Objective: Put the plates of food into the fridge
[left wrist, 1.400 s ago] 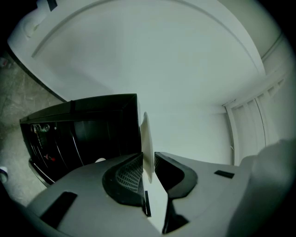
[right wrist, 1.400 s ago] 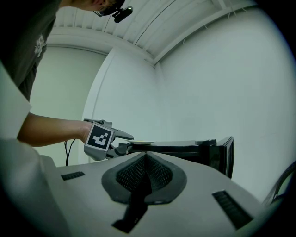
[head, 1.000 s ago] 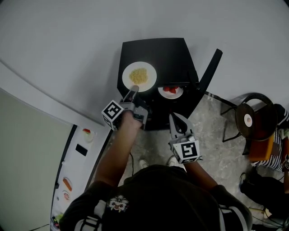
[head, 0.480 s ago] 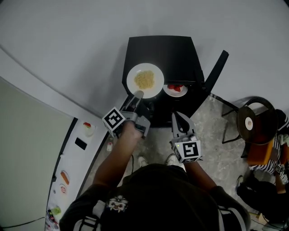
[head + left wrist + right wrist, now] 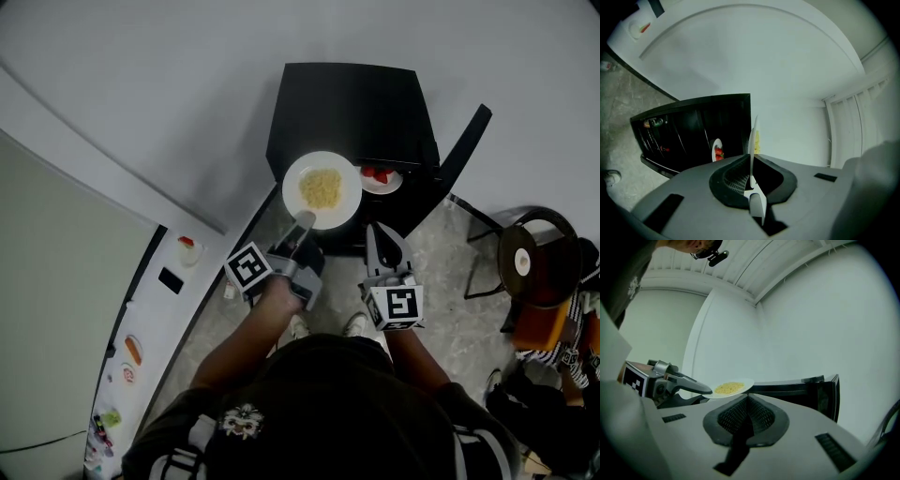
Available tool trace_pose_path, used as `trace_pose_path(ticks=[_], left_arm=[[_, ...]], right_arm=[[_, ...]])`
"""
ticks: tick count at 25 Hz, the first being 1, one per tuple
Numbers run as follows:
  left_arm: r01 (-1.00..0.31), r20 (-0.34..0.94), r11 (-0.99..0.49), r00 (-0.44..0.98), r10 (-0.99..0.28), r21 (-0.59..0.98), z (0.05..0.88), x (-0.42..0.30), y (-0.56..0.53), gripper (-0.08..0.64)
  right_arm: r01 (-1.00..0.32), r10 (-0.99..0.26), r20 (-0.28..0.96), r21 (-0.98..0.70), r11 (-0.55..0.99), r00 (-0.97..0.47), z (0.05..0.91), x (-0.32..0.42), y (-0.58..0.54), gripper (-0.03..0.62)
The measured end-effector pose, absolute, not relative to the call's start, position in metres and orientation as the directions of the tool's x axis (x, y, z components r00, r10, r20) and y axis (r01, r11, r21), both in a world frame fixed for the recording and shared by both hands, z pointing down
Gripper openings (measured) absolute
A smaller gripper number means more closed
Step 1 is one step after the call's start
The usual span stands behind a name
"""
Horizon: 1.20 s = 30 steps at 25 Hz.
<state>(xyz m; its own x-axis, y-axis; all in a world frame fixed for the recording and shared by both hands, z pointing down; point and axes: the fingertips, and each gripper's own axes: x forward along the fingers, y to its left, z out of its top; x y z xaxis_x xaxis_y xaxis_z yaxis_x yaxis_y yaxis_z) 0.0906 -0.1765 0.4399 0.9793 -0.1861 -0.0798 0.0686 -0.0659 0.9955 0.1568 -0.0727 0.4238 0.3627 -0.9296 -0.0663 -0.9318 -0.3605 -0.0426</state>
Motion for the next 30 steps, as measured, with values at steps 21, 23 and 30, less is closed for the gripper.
trace_pose_path(ticks=[21,23,30], left_arm=[[-0.141,0.140,0.011,0.961,-0.240,0.990,0.551,0.084,-0.186,0.032],[-0.146,0.145,0.018,0.957,-0.249,0.989,0.557,0.090,-0.191,0.032],[-0.174,0.175,0.028,0.949,-0.264,0.984,0.574,0.110,-0.205,0.033]], right_arm=[[-0.935,-0.936,0.021,-0.054,-0.352,0.351,0.459,0.160,-0.061,0.025],[-0.934,-0.936,0.047,-0.061,-0.352,0.350,0.466,0.159,-0.060,0.025],[-0.951,-0.952,0.040,-0.052,-0.305,0.303,0.468,0.150,-0.065,0.025]])
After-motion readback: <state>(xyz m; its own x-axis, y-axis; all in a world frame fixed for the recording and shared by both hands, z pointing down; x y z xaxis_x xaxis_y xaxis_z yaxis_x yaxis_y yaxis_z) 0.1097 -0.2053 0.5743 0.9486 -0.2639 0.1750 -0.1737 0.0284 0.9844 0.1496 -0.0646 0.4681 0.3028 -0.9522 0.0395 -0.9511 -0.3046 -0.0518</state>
